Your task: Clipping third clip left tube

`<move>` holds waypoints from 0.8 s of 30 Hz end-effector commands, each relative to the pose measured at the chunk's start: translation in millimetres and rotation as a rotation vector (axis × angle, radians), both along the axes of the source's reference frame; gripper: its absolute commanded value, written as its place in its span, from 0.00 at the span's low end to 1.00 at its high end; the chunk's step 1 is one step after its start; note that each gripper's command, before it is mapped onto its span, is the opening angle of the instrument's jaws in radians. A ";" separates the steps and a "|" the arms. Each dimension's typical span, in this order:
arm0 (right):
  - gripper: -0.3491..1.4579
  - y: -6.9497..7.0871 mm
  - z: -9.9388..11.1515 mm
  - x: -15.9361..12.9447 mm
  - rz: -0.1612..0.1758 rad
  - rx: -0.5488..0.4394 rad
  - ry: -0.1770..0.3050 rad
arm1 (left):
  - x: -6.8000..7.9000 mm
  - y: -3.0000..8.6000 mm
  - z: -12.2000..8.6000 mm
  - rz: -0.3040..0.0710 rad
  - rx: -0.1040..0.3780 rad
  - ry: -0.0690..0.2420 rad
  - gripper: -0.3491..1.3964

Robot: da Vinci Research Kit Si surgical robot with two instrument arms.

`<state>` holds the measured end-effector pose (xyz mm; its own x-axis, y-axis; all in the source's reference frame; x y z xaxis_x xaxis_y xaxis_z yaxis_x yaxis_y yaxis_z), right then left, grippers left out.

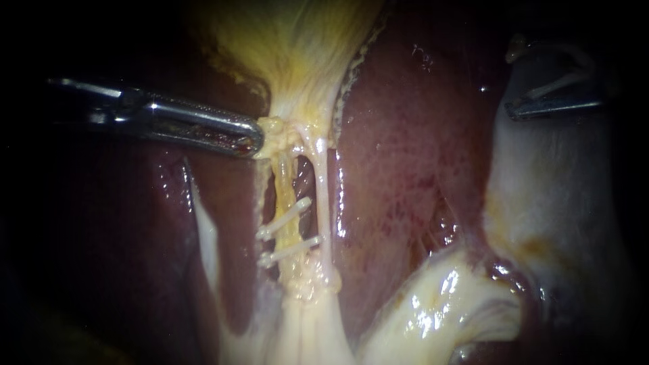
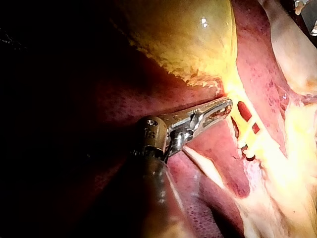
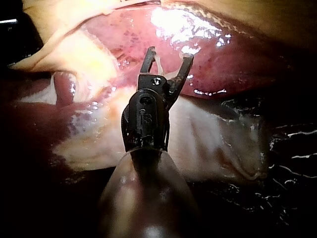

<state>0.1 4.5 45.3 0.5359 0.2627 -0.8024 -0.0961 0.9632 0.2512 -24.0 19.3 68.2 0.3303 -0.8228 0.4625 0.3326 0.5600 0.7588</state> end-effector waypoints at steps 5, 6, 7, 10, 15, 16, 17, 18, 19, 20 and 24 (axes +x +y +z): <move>0.46 0.0 0.0 0.0 0.000 0.000 0.000 | 0.1 0.0 -0.1 0.000 0.000 0.000 0.00; 0.46 0.0 0.0 0.0 0.000 0.000 0.000 | 0.1 0.0 -0.1 0.001 0.000 -0.001 0.00; 0.46 0.0 0.0 0.0 0.000 0.000 0.000 | 0.2 0.0 -0.1 0.001 0.000 -0.001 0.00; 0.46 0.0 0.0 0.0 0.000 0.000 0.000 | 0.5 0.2 -0.3 0.003 0.002 -0.003 0.00; 0.46 0.0 0.0 0.0 0.000 0.000 0.000 | 1.6 0.8 -1.3 0.003 0.005 -0.004 0.00; 0.46 0.0 0.0 0.0 0.000 0.000 0.000 | 1.9 1.0 -1.6 0.000 0.005 -0.002 0.00; 0.46 0.0 0.0 0.0 0.000 0.000 0.000 | 2.3 1.1 -2.0 -0.003 0.005 0.000 0.00; 0.46 0.0 0.0 0.0 0.000 0.000 0.000 | 2.7 1.4 -2.5 -0.007 0.005 0.003 0.00; 0.46 0.0 0.0 0.0 0.000 0.000 0.000 | 3.1 1.7 -2.9 -0.011 0.006 0.005 0.00; 0.46 0.0 0.0 0.0 0.000 0.000 0.000 | 3.4 1.9 -3.3 -0.014 0.006 0.006 0.00; 0.46 0.0 0.0 0.0 0.000 0.000 0.000 | 4.4 2.7 -4.6 -0.028 0.006 0.012 0.00</move>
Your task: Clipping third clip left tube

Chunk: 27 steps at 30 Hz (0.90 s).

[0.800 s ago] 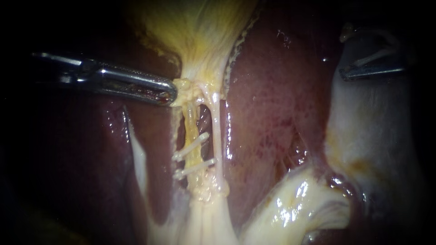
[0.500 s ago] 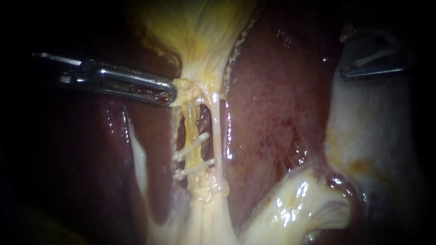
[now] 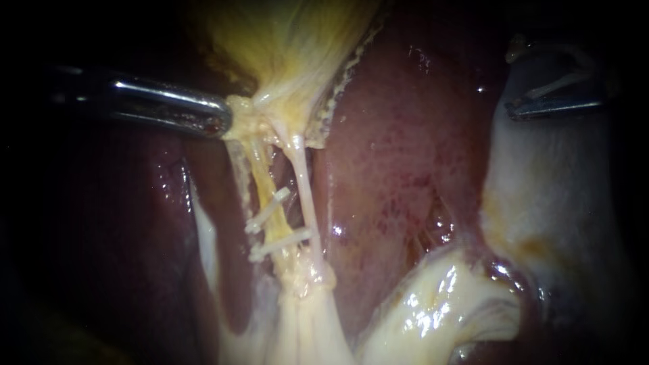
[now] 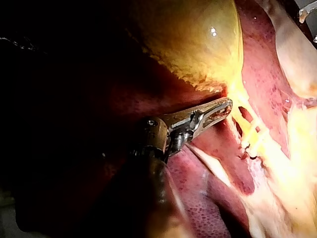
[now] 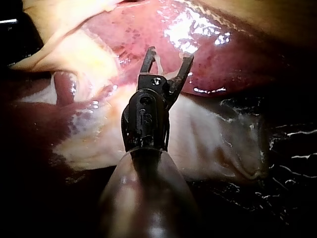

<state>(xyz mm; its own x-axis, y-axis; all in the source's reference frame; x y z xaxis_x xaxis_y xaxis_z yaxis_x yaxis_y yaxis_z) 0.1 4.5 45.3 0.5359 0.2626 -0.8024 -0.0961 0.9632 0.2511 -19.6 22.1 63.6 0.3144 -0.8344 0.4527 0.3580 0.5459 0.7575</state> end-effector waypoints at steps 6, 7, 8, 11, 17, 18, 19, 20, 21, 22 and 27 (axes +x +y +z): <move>0.46 0.0 0.0 0.0 0.000 0.000 0.000 | 0.5 0.4 -0.7 -0.010 0.001 0.000 0.00; 0.46 0.0 0.0 0.1 0.001 0.000 0.000 | 0.5 0.3 -0.8 -0.010 0.000 0.000 0.00; 0.46 0.0 0.0 0.1 0.001 0.000 0.000 | 0.5 0.3 -0.8 -0.010 0.000 0.000 0.00; 0.46 0.0 0.0 0.3 0.001 0.000 -0.001 | 0.4 0.3 -0.8 -0.011 0.000 0.001 0.00; 0.47 -0.8 -0.2 1.7 0.010 0.036 0.009 | 0.3 0.1 -0.7 -0.012 -0.001 0.002 0.00; 0.47 -1.1 -0.2 2.1 0.013 0.047 0.012 | 0.3 0.1 -0.7 -0.012 -0.001 0.002 0.00; 0.47 -1.3 -0.3 2.4 0.013 0.054 0.015 | 0.3 0.0 -0.7 -0.012 -0.001 0.002 0.00; 0.47 -1.5 -0.3 2.7 0.015 0.059 0.016 | 0.3 0.0 -0.7 -0.012 -0.001 0.002 0.00; 0.47 -1.8 -0.3 3.2 0.013 0.067 0.021 | 0.3 0.0 -0.7 -0.012 -0.001 0.002 0.00; 0.47 -2.0 -0.4 3.5 0.014 0.073 0.022 | 0.3 0.0 -0.7 -0.012 -0.001 0.002 0.00; 0.47 -3.1 -0.5 5.4 0.019 0.109 0.034 | 0.3 0.0 -0.7 -0.012 -0.002 0.002 0.00</move>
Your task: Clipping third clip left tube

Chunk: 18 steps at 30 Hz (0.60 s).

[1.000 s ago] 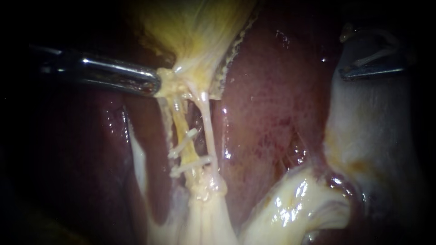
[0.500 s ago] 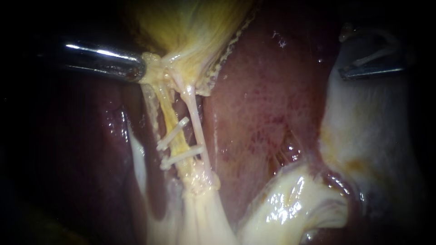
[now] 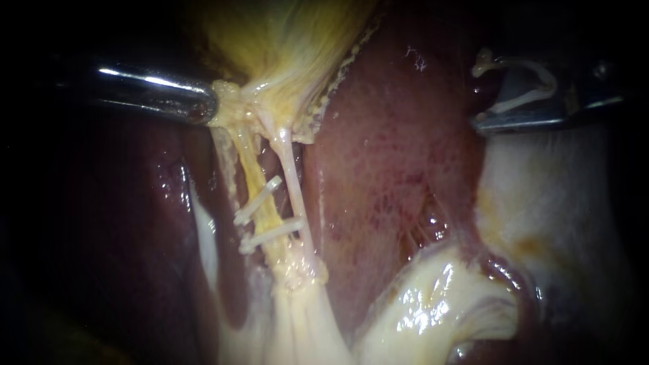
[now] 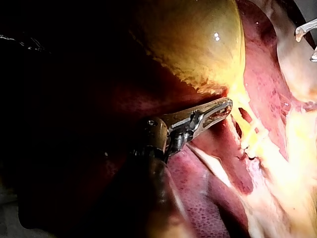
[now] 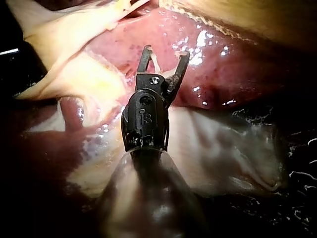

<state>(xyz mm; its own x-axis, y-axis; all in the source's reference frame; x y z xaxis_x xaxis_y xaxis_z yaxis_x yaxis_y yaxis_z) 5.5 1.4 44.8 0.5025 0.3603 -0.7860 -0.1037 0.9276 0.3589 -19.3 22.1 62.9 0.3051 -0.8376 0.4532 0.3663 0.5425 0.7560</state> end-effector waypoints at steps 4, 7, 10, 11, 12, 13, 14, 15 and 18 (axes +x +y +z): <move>0.47 -0.6 0.1 1.1 0.003 0.022 0.006 | 0.0 0.0 0.0 0.000 0.000 0.000 0.00; 0.47 -1.1 0.3 1.8 0.003 0.039 0.012 | 0.0 0.0 0.0 0.000 0.000 0.000 0.00; 0.47 -1.7 0.7 2.5 0.004 0.055 0.018 | 0.0 -0.1 0.0 0.000 0.000 0.000 0.00; 0.47 -1.9 0.8 2.7 0.004 0.060 0.020 | -0.1 -0.1 0.0 0.000 0.000 0.001 0.00; 0.47 -2.0 0.9 2.9 0.005 0.071 0.023 | -0.1 -0.1 0.0 0.000 0.000 0.001 0.00; 0.47 -2.3 1.1 3.3 0.004 0.075 0.024 | -0.1 -0.1 0.0 0.000 0.000 0.000 0.00; 0.47 -2.5 1.2 3.5 0.006 0.083 0.026 | -0.1 -0.1 0.0 0.000 0.000 0.001 0.00; 0.47 -2.6 1.3 3.8 0.005 0.087 0.027 | -0.1 -0.1 0.0 0.000 0.000 0.001 0.00; 0.47 -3.2 1.6 4.7 0.007 0.112 0.033 | -0.1 -0.1 -0.1 -0.001 0.000 0.001 0.00</move>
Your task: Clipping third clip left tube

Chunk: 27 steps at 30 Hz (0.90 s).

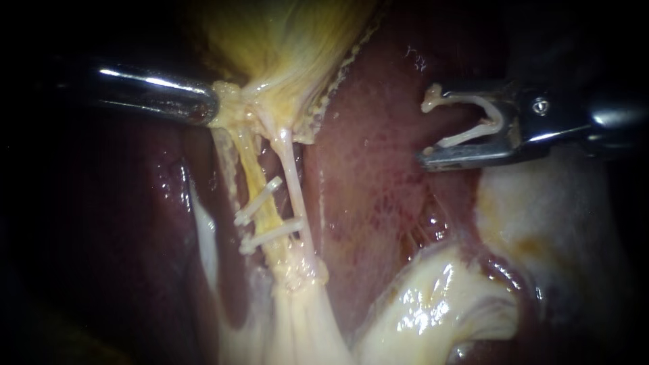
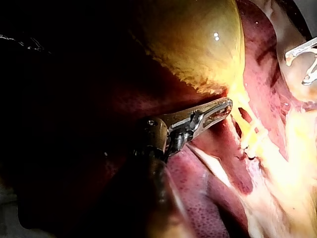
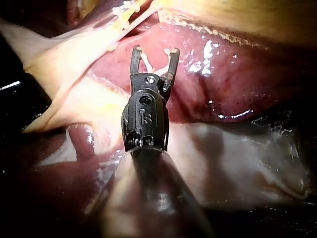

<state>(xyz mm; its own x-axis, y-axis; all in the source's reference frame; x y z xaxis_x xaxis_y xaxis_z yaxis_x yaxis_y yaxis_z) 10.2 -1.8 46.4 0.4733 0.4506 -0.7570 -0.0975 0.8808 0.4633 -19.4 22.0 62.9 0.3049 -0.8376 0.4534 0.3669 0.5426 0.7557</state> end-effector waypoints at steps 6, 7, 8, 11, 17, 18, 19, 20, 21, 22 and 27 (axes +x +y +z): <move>0.47 -0.9 0.3 2.0 0.002 0.051 0.010 | -0.1 0.0 -0.1 -0.001 0.000 0.001 0.00; 0.47 -1.0 0.4 2.3 0.000 0.056 0.012 | -0.1 0.0 -0.1 -0.001 0.000 0.001 0.00; 0.47 -1.1 0.5 2.7 0.002 0.070 0.014 | -0.1 0.0 -0.1 -0.001 0.000 0.001 0.00; 0.47 -1.5 0.7 3.8 0.000 0.093 0.019 | -0.1 0.0 -0.1 -0.001 0.000 0.001 0.00; 0.47 -2.2 1.4 5.8 0.010 0.145 0.021 | -0.2 -0.1 -0.2 -0.002 0.000 0.001 0.00; 0.47 -2.3 1.5 6.0 0.012 0.155 0.020 | -0.2 -0.1 -0.2 -0.002 0.000 0.002 0.00; 0.47 -2.4 1.6 6.3 0.014 0.164 0.020 | -0.3 -0.1 -0.2 -0.002 0.000 0.002 0.00; 0.47 -2.5 1.7 6.7 0.012 0.175 0.022 | -0.3 -0.2 -0.2 -0.002 0.000 0.002 0.00; 0.47 -2.6 1.8 6.9 0.015 0.190 0.022 | -0.3 -0.2 -0.2 -0.002 0.000 0.002 0.00; 0.47 -2.6 1.8 7.2 0.015 0.200 0.023 | -0.3 -0.2 -0.2 -0.003 0.000 0.002 0.00; 0.46 -2.8 2.2 8.5 0.004 0.249 0.031 | -0.4 -0.2 -0.2 -0.003 -0.001 0.002 0.00</move>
